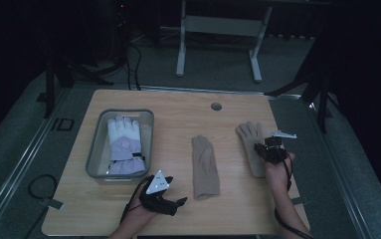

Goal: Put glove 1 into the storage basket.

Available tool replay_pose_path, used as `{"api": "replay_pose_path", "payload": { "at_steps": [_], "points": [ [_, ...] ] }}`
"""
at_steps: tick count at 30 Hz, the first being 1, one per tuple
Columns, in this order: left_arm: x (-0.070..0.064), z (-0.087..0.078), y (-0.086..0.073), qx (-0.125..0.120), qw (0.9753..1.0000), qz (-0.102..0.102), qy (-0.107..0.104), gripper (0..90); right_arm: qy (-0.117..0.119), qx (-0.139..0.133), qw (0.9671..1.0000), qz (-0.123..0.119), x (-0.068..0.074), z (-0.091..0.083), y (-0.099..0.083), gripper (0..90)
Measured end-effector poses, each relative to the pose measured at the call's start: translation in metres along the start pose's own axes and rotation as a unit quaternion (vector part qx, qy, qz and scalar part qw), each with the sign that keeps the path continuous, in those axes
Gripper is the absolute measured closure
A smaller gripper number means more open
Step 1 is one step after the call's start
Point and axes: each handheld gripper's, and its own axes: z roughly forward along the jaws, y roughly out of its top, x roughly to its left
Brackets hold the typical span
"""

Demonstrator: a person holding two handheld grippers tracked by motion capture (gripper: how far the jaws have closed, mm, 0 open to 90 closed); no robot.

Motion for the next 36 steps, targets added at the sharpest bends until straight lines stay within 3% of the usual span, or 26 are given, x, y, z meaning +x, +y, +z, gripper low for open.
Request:
{"api": "replay_pose_path", "payload": {
  "at_steps": [3,6,10,12,16,19,22,25,27,28,32,36],
  "points": [
    [0.0,0.0,0.0,0.0,1.0,0.001,0.0,12.3,0.009,-0.009,0.9997,0.023,0.004,-0.013,-0.009,83.4],
    [-0.001,0.0,0.0,0.001,1.0,0.004,0.001,12.3,0.01,-0.002,0.9998,0.019,0.011,-0.019,-0.018,83.4],
    [-0.002,0.0,0.0,0.004,1.0,0.009,0.002,12.3,0.002,0.017,0.9997,0.018,0.016,-0.015,-0.034,83.1],
    [-0.002,0.0,0.0,0.004,1.0,0.009,0.002,12.3,0.009,0.027,0.9993,0.026,0.016,-0.011,-0.04,82.9],
    [-0.002,0.0,0.0,0.003,0.9999,0.01,0.002,12.3,0.009,0.031,0.9993,0.019,0.017,-0.005,-0.048,81.9],
    [-0.002,0.0,0.0,0.004,0.9999,0.01,0.001,12.3,0.013,0.034,0.9992,0.017,0.017,-0.005,-0.048,77.8],
    [-0.002,0.001,0.0,0.003,0.9999,0.011,0.0,12.3,0.036,0.042,0.9981,0.027,0.015,-0.007,-0.045,69.1],
    [-0.003,0.0,0.001,0.002,0.9999,0.012,-0.001,12.3,0.046,0.031,0.9985,0.005,0.01,-0.012,-0.04,64.8],
    [-0.003,0.0,0.001,0.002,0.9999,0.013,-0.002,12.3,0.082,0.018,0.9961,-0.024,0.005,-0.013,-0.035,60.4],
    [-0.003,0.0,0.001,0.002,0.9999,0.013,-0.002,12.3,0.09,0.018,0.9943,-0.054,0.003,-0.013,-0.034,60.0],
    [-0.003,-0.001,0.001,-0.002,0.9999,0.013,-0.007,12.3,0.106,0.021,0.988,-0.111,-0.003,-0.012,-0.032,59.9],
    [-0.003,0.0,0.001,-0.001,0.9999,0.015,-0.008,12.3,0.115,0.018,0.9786,-0.17,-0.008,-0.005,-0.032,59.9]
  ]
}}
